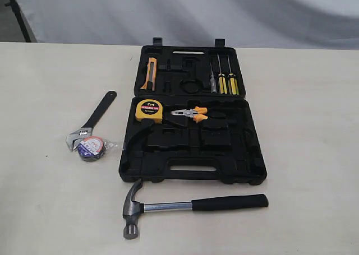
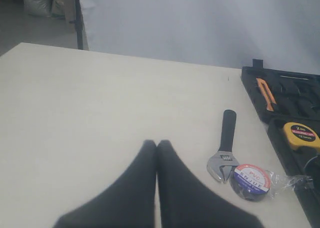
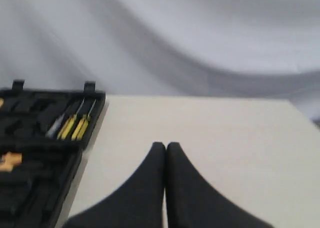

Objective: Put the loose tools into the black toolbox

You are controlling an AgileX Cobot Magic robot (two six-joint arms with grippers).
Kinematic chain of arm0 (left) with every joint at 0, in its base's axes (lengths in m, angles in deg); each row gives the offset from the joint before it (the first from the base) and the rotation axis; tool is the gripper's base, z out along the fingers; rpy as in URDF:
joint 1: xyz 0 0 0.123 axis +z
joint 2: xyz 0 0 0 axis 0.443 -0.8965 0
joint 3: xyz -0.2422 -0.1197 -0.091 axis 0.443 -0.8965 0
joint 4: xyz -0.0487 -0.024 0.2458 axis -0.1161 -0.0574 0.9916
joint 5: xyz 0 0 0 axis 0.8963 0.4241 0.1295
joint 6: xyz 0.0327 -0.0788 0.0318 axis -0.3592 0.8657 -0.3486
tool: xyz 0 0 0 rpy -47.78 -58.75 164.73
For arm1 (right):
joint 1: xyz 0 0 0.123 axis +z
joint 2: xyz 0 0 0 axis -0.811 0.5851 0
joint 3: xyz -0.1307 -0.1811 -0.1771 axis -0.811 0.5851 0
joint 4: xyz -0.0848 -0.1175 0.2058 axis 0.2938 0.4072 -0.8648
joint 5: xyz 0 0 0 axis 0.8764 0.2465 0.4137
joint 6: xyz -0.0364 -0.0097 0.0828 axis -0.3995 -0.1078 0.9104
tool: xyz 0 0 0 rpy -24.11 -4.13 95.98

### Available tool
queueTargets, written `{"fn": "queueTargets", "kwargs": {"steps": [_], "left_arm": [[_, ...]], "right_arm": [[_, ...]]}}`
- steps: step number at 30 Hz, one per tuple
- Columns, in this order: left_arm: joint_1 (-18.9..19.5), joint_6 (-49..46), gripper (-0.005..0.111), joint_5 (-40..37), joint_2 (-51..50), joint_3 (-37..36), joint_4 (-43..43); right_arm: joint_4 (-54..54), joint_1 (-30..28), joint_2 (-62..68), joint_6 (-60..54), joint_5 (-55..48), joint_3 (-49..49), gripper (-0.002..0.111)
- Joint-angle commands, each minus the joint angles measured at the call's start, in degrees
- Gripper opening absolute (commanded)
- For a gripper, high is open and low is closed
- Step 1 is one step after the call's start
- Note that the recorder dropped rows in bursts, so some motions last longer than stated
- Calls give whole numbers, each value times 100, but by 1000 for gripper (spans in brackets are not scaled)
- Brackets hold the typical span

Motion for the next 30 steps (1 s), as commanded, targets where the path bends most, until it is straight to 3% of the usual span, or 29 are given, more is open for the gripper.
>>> {"fn": "queueTargets", "kwargs": {"steps": [1, 13, 18, 30], "left_arm": [[19, 59, 1, 97, 46, -53, -78], [19, 59, 1, 97, 46, -53, -78], [19, 59, 1, 97, 46, -53, -78], [19, 59, 1, 97, 46, -53, -78]], "right_arm": [[56, -30, -34, -32, 1991, 9, 0], [56, -30, -34, 280, 5558, 9, 0], [56, -30, -34, 1450, 5807, 9, 0], [31, -30, -34, 1535, 5807, 9, 0]]}}
